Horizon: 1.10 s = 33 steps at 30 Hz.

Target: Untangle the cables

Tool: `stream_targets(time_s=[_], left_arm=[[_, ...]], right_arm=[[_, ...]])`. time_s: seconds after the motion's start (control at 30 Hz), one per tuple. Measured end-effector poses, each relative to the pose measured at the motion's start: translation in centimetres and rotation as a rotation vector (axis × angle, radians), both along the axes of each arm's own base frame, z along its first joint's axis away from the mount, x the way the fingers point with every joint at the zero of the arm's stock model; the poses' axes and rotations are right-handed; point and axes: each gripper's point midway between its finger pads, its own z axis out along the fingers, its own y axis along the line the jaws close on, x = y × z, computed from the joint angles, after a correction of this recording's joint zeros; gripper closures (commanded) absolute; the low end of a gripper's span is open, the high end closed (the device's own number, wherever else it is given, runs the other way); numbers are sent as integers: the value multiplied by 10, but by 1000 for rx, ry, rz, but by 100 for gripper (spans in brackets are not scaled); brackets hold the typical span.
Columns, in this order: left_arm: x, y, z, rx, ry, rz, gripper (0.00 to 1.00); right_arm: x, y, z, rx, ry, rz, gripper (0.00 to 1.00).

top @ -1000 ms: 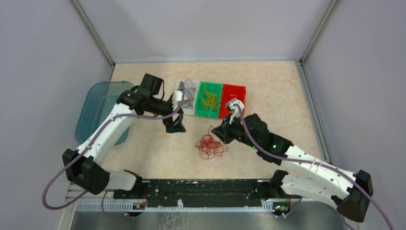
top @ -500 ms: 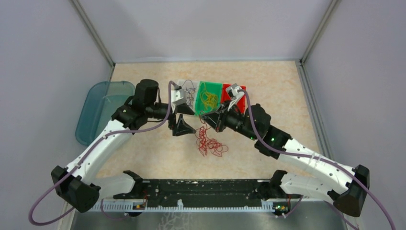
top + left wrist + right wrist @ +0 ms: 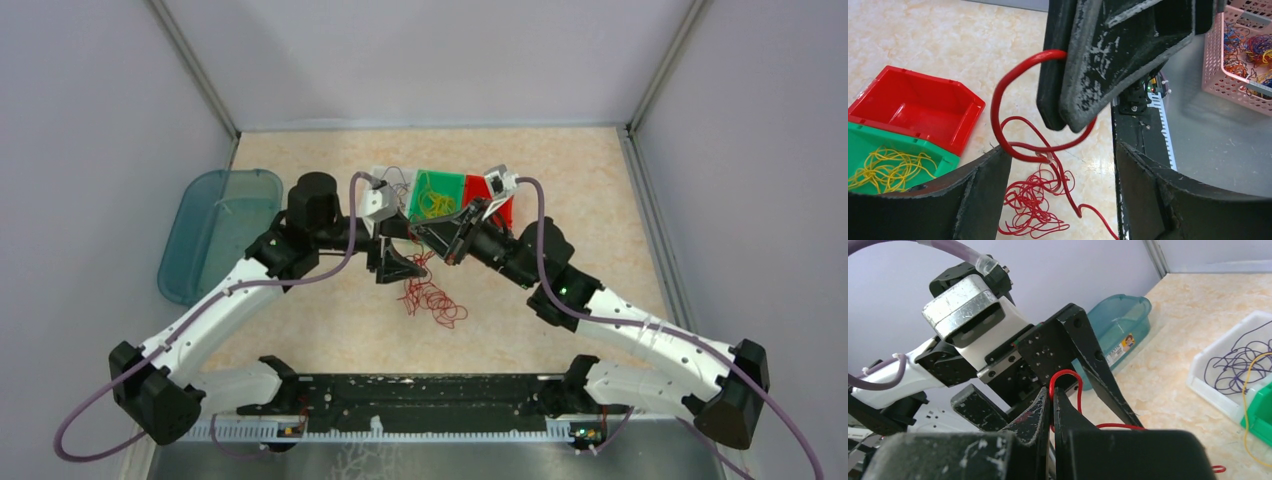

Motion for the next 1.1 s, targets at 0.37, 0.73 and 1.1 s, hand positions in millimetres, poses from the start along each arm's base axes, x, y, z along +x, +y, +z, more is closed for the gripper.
stream_targets(time_s=[0.37, 0.73, 1.1], left_arm=[[4, -7, -14, 19, 37, 39, 58], [8, -7, -12, 18, 59, 70, 100], [-17, -5, 20, -12, 34, -54, 100]], right_arm=[[-9, 5, 16, 71, -2, 21, 100], [-9, -7, 9, 68, 12, -18, 58], [-19, -56, -19, -54, -47, -104, 42]])
